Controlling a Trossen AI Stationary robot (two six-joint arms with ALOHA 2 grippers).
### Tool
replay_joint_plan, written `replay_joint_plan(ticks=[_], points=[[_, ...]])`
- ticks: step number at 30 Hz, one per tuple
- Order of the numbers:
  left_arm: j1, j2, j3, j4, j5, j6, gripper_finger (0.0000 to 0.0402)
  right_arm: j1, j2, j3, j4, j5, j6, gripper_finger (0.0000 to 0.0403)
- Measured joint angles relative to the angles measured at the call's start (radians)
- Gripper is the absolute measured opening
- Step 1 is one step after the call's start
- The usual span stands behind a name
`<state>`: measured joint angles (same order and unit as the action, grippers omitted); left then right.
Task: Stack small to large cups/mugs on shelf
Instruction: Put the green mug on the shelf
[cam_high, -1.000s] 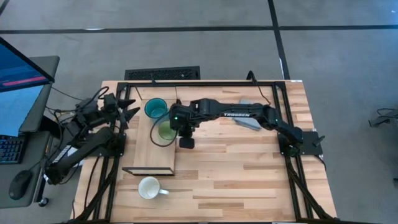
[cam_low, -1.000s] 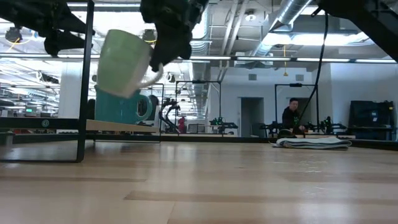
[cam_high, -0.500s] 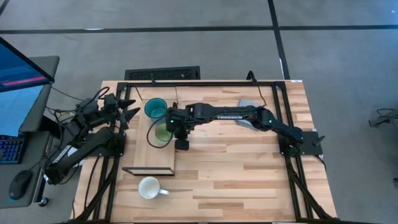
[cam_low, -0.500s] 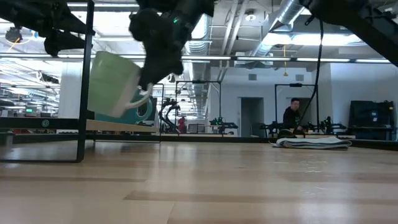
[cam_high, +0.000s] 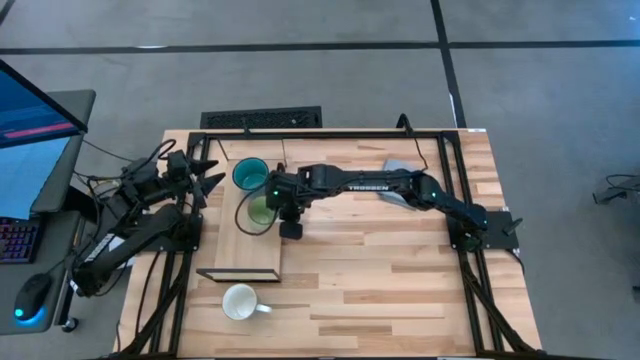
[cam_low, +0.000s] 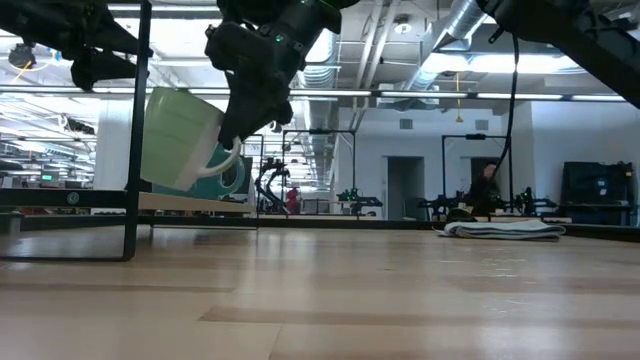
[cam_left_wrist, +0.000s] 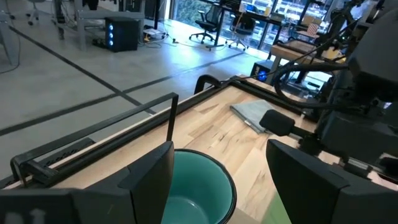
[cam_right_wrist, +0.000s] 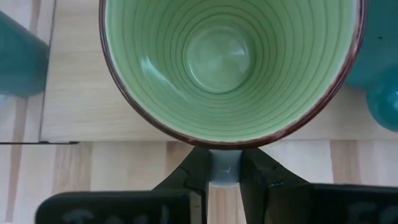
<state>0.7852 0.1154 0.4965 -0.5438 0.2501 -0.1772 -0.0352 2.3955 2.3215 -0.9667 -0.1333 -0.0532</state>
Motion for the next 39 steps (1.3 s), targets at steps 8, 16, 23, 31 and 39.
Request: replay_joint_plan(ticks=[8,16,23,31,39], points=[[0.000,0.000,0.000,0.000,0.001,0.000,0.0248,0.000,0.000,0.000,0.011,-0.001,-0.007,0.0068],[0.000,0.000,0.000,0.000,0.004,0.000,0.0248,-0.013,0.000,0.000,0.011,0.003,-0.007,0.0068],[0.000,0.000,0.000,0.000,0.003,0.001,0.0248,-0.019,0.000,0.000,0.011,0.004,-0.007,0.0068],[0.000,0.000,0.000,-0.001,0.003,0.001,0.0248,-0.014,0.030,0.000,-0.007,0.001,-0.004,0.0068],[0.000,0.000,0.000,-0.005,0.003,0.001,0.0248,-0.006,0.041,0.002,-0.003,0.005,-0.007,0.0069]])
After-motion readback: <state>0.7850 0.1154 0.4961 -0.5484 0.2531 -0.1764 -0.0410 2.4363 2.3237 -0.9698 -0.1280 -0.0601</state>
